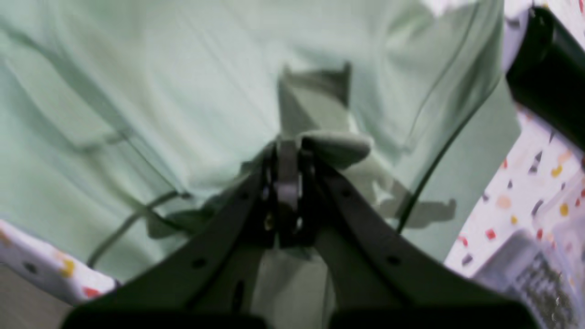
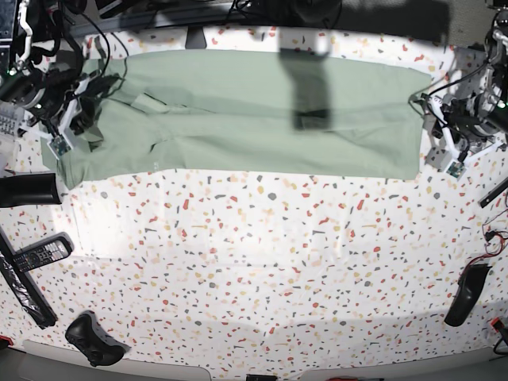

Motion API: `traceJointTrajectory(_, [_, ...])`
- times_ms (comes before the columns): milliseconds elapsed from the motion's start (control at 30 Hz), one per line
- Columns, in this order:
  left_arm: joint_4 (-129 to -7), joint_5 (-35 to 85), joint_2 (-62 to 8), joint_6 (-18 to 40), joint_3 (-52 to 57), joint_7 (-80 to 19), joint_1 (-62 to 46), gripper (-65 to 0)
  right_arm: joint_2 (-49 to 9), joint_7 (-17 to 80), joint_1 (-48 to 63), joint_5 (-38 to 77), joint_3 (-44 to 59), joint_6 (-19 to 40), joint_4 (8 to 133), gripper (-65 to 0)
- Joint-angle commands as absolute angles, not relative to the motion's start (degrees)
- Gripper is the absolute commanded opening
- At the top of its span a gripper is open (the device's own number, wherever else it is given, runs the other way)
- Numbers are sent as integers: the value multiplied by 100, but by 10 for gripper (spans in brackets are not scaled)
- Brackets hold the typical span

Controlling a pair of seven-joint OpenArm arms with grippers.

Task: Fold the T-shirt properly

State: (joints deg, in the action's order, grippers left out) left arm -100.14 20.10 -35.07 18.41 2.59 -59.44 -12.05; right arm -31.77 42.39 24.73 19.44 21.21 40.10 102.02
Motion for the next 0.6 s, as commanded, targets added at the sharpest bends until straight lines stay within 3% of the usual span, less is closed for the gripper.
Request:
traceJointTrajectory(0, [-10114, 2147, -3603, 1839, 307, -5695, -1157, -499, -3286, 4139, 2447, 2027, 2174, 4000, 10296, -650])
traceJointTrajectory(167, [-10125, 2657, -3415, 1846, 307, -5028, -1138, -499, -3286, 4359, 2449, 2355, 2174, 4000, 10296, -650])
traceJointTrajectory(367, [-10125, 3614, -2847, 2834, 296, -5105, -1157, -499, -3286, 4320, 2449, 2998, 2174, 4000, 10296, -408])
traceJointTrajectory(567, [-10123, 3756, -2508, 3092, 296, -5395, -1160, -499, -3286, 3988, 2436, 3800, 2176, 4000, 10296, -381])
